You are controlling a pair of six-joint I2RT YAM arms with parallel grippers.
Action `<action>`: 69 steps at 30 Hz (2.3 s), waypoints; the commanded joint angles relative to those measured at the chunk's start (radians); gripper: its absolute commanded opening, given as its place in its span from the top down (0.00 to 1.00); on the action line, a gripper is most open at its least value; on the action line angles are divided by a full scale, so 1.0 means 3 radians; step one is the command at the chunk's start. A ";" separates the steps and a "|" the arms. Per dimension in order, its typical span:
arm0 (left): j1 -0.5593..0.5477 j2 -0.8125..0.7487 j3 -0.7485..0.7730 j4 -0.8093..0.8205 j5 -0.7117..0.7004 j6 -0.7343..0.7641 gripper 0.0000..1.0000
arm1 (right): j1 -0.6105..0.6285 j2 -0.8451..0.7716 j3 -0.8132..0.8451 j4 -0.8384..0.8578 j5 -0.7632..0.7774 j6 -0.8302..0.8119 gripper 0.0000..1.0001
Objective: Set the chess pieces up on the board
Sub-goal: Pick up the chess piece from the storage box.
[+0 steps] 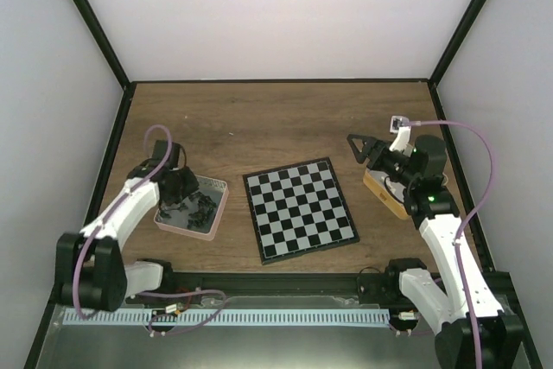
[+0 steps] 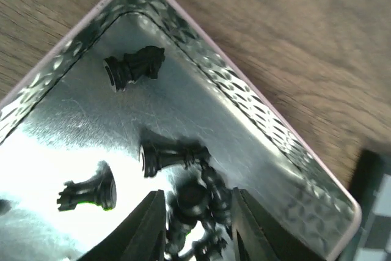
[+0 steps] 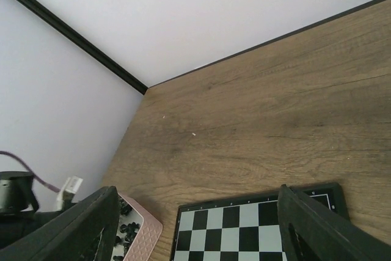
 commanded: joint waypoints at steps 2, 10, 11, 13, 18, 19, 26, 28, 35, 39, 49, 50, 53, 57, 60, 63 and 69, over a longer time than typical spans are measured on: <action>-0.0111 0.0635 0.0217 0.0134 -0.0303 -0.0037 0.72 | -0.0042 -0.0047 -0.0018 0.0003 0.0105 0.0009 0.28; -0.0120 0.0879 0.0192 0.0276 -0.0529 -0.0041 0.68 | -0.0042 -0.0060 -0.0075 0.0035 0.0109 0.0058 0.28; -0.0120 0.0891 0.0179 0.0310 -0.0527 -0.0039 0.67 | -0.0042 -0.0047 -0.0076 0.0047 0.0102 0.0065 0.28; -0.0121 0.0928 0.0175 0.0360 -0.0510 -0.0037 0.66 | -0.0042 -0.0021 -0.0069 0.0056 0.0085 0.0066 0.28; -0.0119 0.0912 0.0229 0.0355 -0.0588 -0.0042 0.65 | -0.0042 -0.0006 -0.0043 0.0054 0.0077 0.0071 0.28; -0.0118 0.0880 0.0234 0.0351 -0.0600 -0.0108 0.64 | -0.0039 -0.0011 -0.0040 0.0051 0.0075 0.0071 0.28; -0.0115 0.0721 0.0108 0.0426 -0.0766 -0.0262 0.55 | -0.0042 -0.0004 -0.0070 0.0065 0.0064 0.0096 0.28; -0.0113 0.0720 0.0063 0.0477 -0.0847 -0.0335 0.56 | -0.0042 -0.0001 -0.0068 0.0070 0.0057 0.0097 0.28; -0.0100 0.0748 -0.0073 0.0850 -0.0870 -0.0591 0.57 | -0.0044 0.0017 -0.0056 0.0076 0.0033 0.0096 0.28; -0.0095 0.0823 -0.0099 0.0894 -0.0914 -0.0657 0.60 | -0.0042 -0.0016 -0.0071 0.0052 0.0052 0.0088 0.28; -0.0086 0.0950 -0.0190 0.0915 -0.0837 -0.0694 0.66 | -0.0042 -0.0022 -0.0006 0.0002 0.0108 0.0050 0.28; -0.0085 0.0955 -0.0205 0.0926 -0.0836 -0.0696 0.67 | -0.0039 -0.0026 0.0001 -0.0002 0.0109 0.0053 0.28; -0.0075 0.0967 -0.0214 0.0938 -0.0838 -0.0693 0.75 | -0.0042 -0.0048 0.0003 -0.0022 0.0114 0.0061 0.28; -0.0074 0.0912 -0.0229 0.0921 -0.0875 -0.0680 0.77 | -0.0042 -0.0099 -0.0003 -0.0055 0.0127 0.0065 0.28; -0.0074 0.0782 -0.0250 0.0880 -0.0857 -0.0659 0.78 | -0.0042 -0.0114 0.0000 -0.0073 0.0078 0.0077 0.28; -0.0074 0.0592 -0.0291 0.0810 -0.0738 -0.0653 0.78 | -0.0039 -0.0083 -0.0018 -0.0066 -0.0057 0.0081 0.28; -0.0079 -0.0040 -0.0423 0.0690 -0.0339 -0.0680 0.79 | 0.0323 -0.0044 -0.0090 0.0127 -0.0037 0.0235 0.28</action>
